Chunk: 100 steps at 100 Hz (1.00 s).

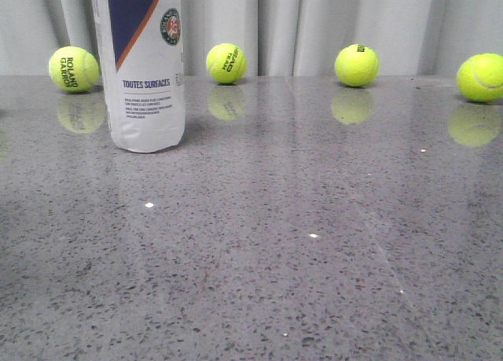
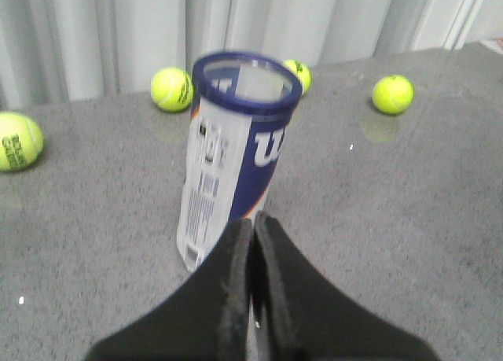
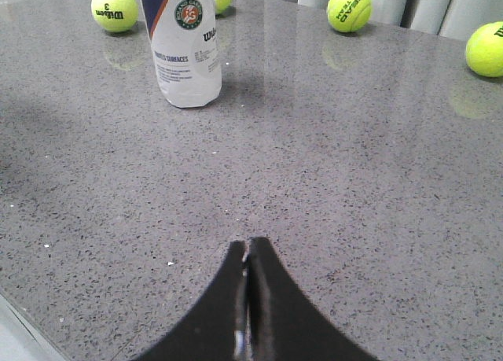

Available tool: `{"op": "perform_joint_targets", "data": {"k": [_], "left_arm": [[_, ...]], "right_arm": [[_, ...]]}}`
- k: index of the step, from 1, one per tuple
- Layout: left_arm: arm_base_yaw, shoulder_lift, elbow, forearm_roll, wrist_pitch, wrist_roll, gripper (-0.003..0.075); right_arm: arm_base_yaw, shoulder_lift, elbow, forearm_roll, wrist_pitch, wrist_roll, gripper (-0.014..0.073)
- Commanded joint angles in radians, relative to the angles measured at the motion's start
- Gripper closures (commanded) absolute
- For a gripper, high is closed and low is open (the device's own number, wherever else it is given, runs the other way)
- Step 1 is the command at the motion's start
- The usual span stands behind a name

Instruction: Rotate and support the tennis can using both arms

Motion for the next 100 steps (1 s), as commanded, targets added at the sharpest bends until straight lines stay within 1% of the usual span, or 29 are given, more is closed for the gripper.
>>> {"op": "perform_joint_targets", "data": {"k": [1,6,23,37,47,56,63,82,100], "left_arm": [[-0.006,-0.005,0.008,0.005,-0.076,-0.008,0.0740],[-0.006,-0.008,0.024,0.030,-0.065,-0.008,0.0740],[-0.006,-0.039,0.099,0.030,-0.073,-0.010,0.0740],[0.003,-0.098,0.178,0.049,-0.136,-0.010,0.0740],[0.005,-0.129,0.251,0.049,-0.207,-0.010,0.0740],[0.011,-0.170,0.312,0.090,-0.268,-0.013,0.0740],[0.033,-0.198,0.363,0.109,-0.328,-0.013,0.0740],[0.125,-0.306,0.515,0.195,-0.449,-0.094,0.0740],[0.267,-0.433,0.647,0.210,-0.542,-0.109,0.0740]], "right_arm": [[-0.001,0.008,-0.023,-0.013,-0.085,0.001,0.0661],[-0.001,0.008,-0.023,-0.013,-0.085,0.001,0.0661],[-0.001,0.008,-0.023,-0.013,-0.085,0.001,0.0661],[-0.001,0.008,-0.023,-0.013,-0.085,0.001,0.0661],[-0.001,0.008,-0.023,-0.013,-0.085,0.001,0.0661],[-0.001,0.008,-0.023,-0.013,-0.085,0.001,0.0661],[-0.001,0.008,-0.023,-0.013,-0.085,0.001,0.0661],[-0.001,0.008,-0.023,-0.013,-0.085,0.001,0.0661],[-0.001,0.008,-0.023,-0.013,-0.085,0.001,0.0661]]}}
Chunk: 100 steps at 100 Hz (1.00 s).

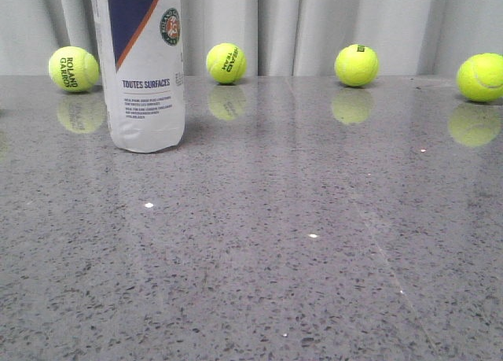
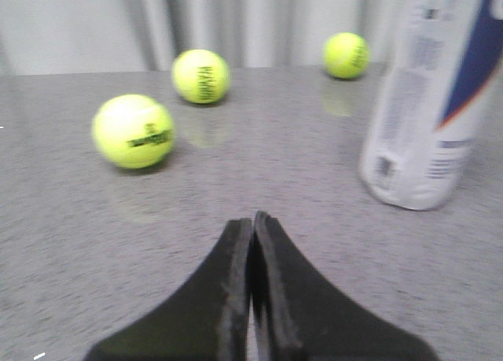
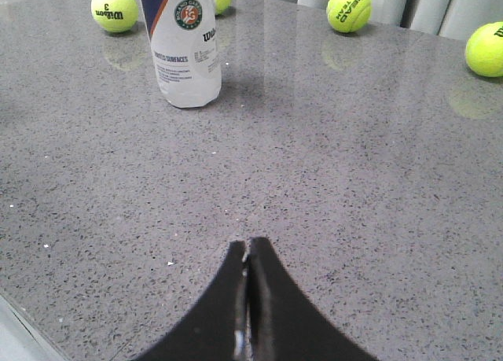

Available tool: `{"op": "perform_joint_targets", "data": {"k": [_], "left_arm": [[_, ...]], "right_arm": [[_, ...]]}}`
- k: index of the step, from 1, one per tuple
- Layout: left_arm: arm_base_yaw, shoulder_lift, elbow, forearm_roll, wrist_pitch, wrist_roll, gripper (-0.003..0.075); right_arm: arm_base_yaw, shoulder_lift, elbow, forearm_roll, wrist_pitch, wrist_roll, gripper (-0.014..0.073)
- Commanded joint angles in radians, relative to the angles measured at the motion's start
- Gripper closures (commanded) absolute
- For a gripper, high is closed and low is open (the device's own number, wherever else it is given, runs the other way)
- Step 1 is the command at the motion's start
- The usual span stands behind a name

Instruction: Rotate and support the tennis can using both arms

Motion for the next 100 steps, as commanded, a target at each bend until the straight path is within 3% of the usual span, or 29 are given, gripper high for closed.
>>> {"op": "perform_joint_targets", "data": {"k": [1,15,33,47,100], "left_arm": [[0.067,-0.052,0.032,0.009,-0.134,-0.019,0.0740],[0.153,-0.155,0.127,0.021,-0.162,-0.019,0.0740],[0.186,-0.295,0.262,0.021,-0.217,-0.055,0.0740],[0.196,-0.300,0.258,0.019,-0.152,-0.060,0.0740],[0.194,-0.300,0.258,0.019,-0.154,-0.060,0.0740]], "right_arm": [[-0.001,0.008,-0.023,-0.013,-0.085,0.001,0.0661],[-0.001,0.008,-0.023,-0.013,-0.085,0.001,0.0661],[-0.001,0.008,-0.023,-0.013,-0.085,0.001,0.0661],[-0.001,0.010,-0.023,-0.012,-0.084,0.001,0.0661],[-0.001,0.010,-0.023,-0.012,-0.084,0.001,0.0661]]}}
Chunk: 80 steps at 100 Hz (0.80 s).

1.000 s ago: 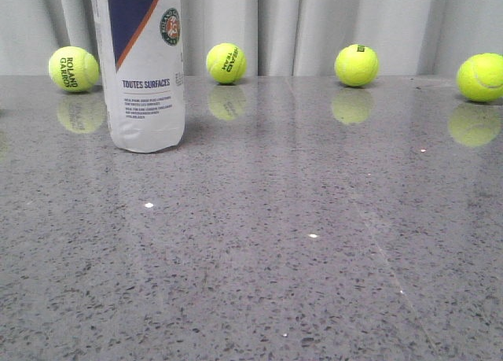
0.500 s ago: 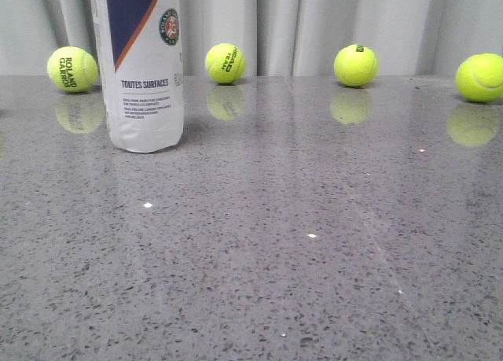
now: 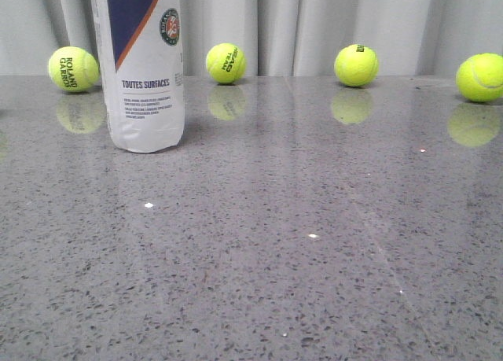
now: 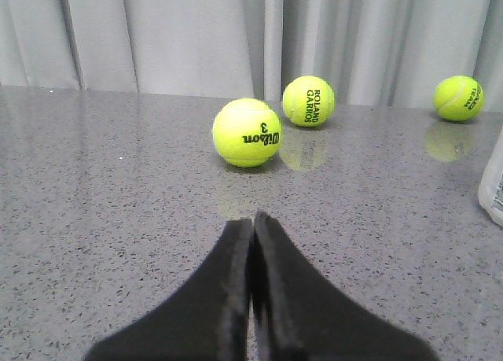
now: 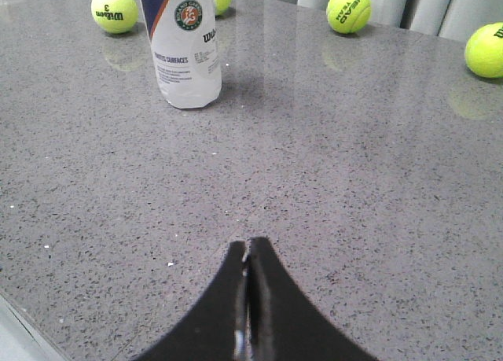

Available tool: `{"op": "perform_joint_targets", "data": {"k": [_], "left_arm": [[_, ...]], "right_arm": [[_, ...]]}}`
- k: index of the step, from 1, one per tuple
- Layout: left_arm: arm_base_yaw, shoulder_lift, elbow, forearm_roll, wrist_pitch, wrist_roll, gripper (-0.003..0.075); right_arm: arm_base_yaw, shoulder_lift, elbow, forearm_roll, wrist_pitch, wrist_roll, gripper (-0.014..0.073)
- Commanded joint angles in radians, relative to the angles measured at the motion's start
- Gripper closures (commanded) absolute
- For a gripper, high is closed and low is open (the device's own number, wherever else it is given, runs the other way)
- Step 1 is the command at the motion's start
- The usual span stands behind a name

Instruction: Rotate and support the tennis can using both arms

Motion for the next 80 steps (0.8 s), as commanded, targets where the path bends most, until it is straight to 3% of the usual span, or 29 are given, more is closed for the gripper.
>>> {"op": "perform_joint_targets", "data": {"k": [1,31,52,66,80], "left_arm": [[0.001,-0.032,0.043,-0.004,-0.073,-0.011,0.0740],[0.001,-0.032,0.043,-0.004,-0.073,-0.011,0.0740],[0.001,-0.032,0.043,-0.004,-0.073,-0.011,0.0740],[0.001,-0.032,0.043,-0.004,-0.073,-0.011,0.0740],[0.001,-0.032,0.043,-0.004,-0.071,-0.011,0.0740]], "right_arm": [[-0.001,0.010,-0.023,-0.012,-0.081,0.001,0.0661],[-0.001,0.010,-0.023,-0.014,-0.082,0.001,0.0661],[-0.007,0.006,0.013,-0.160,-0.125,0.000,0.0661],[-0.064,0.006,0.076,-0.187,-0.277,0.000,0.0661],[-0.165,0.006,0.171,-0.165,-0.570,0.001,0.0661]]}}
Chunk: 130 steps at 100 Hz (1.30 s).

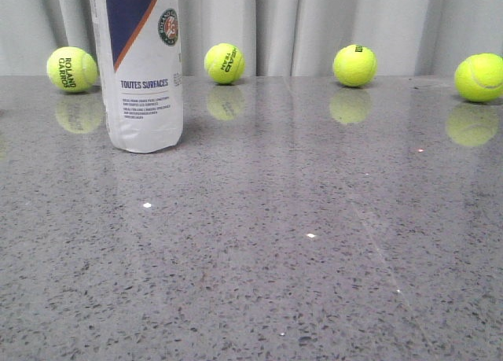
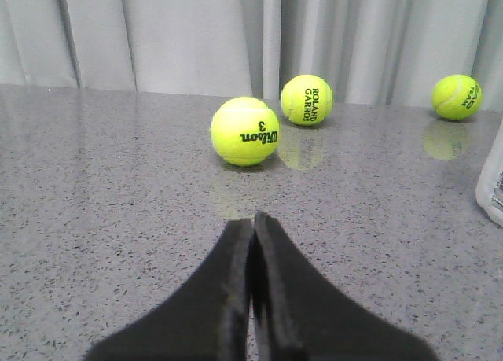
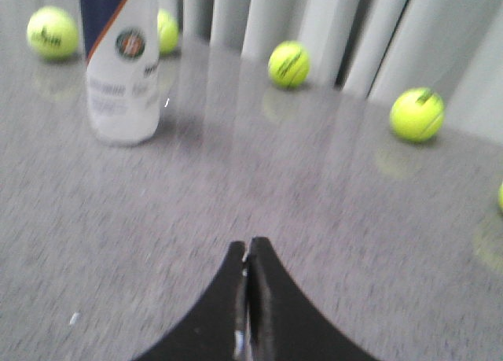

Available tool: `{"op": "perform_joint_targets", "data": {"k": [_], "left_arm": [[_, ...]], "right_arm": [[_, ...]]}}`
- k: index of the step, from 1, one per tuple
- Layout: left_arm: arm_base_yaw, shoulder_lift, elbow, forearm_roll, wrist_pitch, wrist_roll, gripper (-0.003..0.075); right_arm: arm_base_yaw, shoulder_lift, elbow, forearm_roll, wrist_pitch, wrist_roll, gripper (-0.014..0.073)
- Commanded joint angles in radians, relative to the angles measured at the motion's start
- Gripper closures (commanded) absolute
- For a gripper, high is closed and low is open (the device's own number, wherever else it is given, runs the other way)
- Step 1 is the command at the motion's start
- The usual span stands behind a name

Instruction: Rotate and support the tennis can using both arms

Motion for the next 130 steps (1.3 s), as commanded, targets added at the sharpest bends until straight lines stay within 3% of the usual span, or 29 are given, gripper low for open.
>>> {"op": "perform_joint_targets", "data": {"k": [1,15,24,47,74,130], "left_arm": [[0.001,-0.032,0.043,-0.004,-0.073,-0.009,0.0740],[0.001,-0.032,0.043,-0.004,-0.073,-0.009,0.0740],[0.001,-0.032,0.043,-0.004,-0.073,-0.009,0.0740],[0.001,-0.032,0.043,-0.004,-0.073,-0.009,0.0740],[0.001,-0.032,0.043,-0.004,-0.073,-0.009,0.0740],[0.001,-0.032,0.043,-0.004,-0.073,-0.009,0.0740]], "right_arm": [[-0.067,0.006,0.032,-0.007,-0.301,0.001,0.0661],[-0.174,0.005,0.118,0.017,-0.532,0.001,0.0661],[-0.239,-0.017,0.159,0.041,-0.564,0.001,0.0661],[-0.418,-0.139,0.245,0.042,-0.503,0.002,0.0661],[-0.561,-0.275,0.314,0.047,-0.279,0.025,0.0661],[-0.593,-0.295,0.316,0.039,-0.200,0.023,0.0661]]}}
